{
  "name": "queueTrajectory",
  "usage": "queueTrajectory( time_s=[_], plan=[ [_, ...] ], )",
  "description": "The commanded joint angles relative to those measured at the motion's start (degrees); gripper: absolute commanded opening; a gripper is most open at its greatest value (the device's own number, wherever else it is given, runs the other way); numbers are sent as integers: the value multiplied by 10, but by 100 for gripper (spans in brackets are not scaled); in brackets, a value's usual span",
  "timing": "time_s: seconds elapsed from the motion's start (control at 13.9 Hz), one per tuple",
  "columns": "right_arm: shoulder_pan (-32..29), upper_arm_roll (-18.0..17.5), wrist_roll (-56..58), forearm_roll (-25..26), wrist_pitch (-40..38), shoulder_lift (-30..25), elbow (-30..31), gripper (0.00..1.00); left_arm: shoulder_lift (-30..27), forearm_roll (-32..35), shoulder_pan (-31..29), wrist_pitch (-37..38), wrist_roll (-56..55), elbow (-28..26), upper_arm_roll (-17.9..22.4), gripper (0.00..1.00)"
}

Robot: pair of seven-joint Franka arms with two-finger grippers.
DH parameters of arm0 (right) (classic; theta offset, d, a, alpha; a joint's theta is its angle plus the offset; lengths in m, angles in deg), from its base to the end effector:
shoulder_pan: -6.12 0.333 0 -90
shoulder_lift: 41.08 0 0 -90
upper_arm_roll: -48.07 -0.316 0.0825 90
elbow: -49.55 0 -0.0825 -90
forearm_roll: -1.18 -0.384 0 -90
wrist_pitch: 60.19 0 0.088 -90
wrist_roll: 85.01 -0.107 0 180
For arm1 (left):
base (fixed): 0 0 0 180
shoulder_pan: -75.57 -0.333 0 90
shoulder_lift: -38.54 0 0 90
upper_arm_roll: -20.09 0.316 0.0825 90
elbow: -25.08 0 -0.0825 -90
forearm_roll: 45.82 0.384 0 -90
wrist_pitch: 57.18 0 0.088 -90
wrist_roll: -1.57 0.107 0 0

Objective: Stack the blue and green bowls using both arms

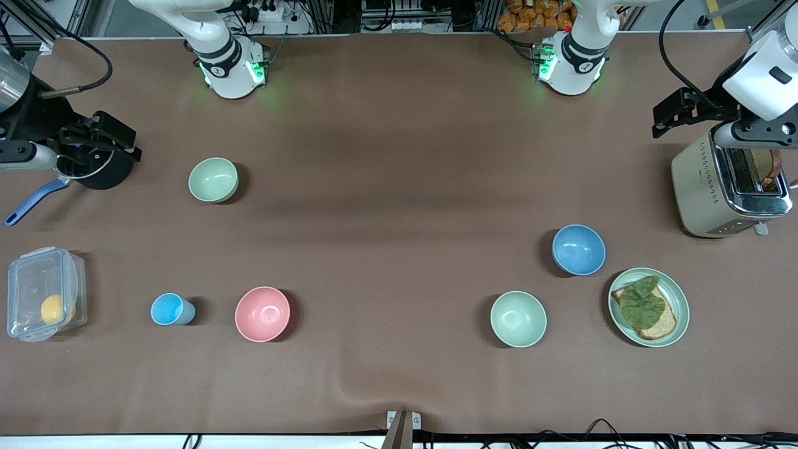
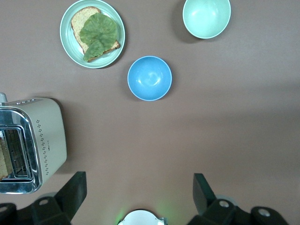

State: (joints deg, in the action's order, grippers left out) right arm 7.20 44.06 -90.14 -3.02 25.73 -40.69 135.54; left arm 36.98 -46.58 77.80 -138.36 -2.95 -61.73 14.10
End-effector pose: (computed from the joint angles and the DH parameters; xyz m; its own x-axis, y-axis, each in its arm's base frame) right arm 0.5469 0.0569 0.6476 0.9999 0.0047 -0.0144 0.0037 -0.9974 -0.0726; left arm 0.5241 -0.0782 0.6521 0.9952 -0.0660 -0.0717 -0.0658 -0.9978 0.0047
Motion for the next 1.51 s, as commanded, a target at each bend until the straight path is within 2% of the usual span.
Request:
queueTrajectory(
  time_s=[0.0, 0.5, 0.72, 0.86, 1.08, 1.22, 1.43],
  plan=[
    [-6, -4, 8, 8, 6, -16, 17, 100, 1, -5, -2, 10, -1, 8, -2, 100],
    [-6, -3, 7, 8, 7, -12, 16, 100, 3, -6, -3, 10, -1, 9, -2, 100],
    [-10, 0, 7, 8, 10, 0, 16, 100, 30, -6, 1, 8, -3, 11, -2, 100],
    [-24, 1, 7, 7, 10, 7, 16, 100, 70, -6, 0, 1, -1, 18, -1, 100],
    [-25, 1, 7, 8, 10, 11, 17, 100, 139, -6, 1, -56, -3, 18, -1, 100],
    [-28, 1, 8, 7, 4, 36, 18, 100, 182, -3, 5, -93, -4, 16, -2, 100],
    [-30, 1, 8, 8, 0, 47, 22, 100, 232, 5, 23, -164, -5, -14, -3, 100]
  ],
)
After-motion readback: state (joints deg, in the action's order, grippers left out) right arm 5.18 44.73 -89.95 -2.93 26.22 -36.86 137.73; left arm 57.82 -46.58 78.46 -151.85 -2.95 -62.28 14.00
